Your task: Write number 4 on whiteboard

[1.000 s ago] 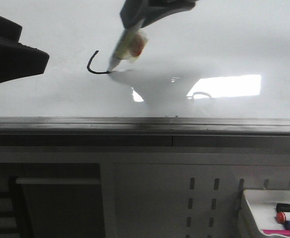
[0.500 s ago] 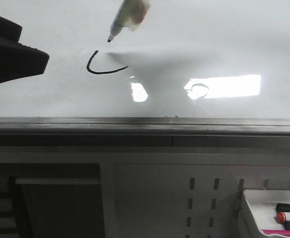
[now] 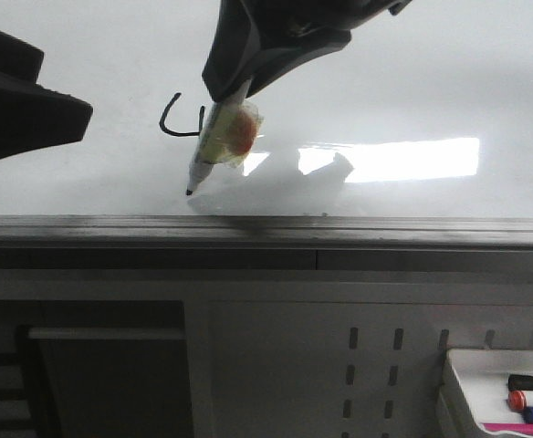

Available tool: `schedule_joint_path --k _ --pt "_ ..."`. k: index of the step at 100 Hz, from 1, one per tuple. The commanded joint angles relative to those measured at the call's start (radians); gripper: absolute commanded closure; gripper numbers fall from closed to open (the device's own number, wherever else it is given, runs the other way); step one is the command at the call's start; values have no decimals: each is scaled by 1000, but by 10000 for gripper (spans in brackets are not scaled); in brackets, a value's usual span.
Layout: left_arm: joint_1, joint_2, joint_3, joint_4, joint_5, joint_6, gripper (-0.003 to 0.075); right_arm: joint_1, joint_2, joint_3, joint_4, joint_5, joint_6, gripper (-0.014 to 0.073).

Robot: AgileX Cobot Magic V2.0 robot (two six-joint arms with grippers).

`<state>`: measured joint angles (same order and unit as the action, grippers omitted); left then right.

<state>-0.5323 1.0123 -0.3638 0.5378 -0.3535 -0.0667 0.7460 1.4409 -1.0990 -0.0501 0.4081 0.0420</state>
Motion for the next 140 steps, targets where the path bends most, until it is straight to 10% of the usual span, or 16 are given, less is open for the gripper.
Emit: schedule_joint_path --k 1,40,65,85,95,111,140 --pt "-2 35 -28 4 -99 -3 302 16 -44 -49 -2 -42 -9 659" --pt "-2 228 -28 -1 -306 -3 315 144 -44 -117 -2 54 -9 659" --pt "-2 234 -28 -4 -325 -3 744 156 -44 -119 13 79 -9 659" --pt "-2 234 -28 -3 -325 -8 741 154 -44 -119 13 84 -9 649" --pt "-2 234 -28 -18 -319 -55 741 152 -44 -119 8 75 -9 468" --pt "-2 234 -45 -324 -196 -140 741 120 -51 -134 -25 95 -9 50" --pt "8 246 -299 -561 299 -140 741 93 -93 -138 -27 104 -9 120"
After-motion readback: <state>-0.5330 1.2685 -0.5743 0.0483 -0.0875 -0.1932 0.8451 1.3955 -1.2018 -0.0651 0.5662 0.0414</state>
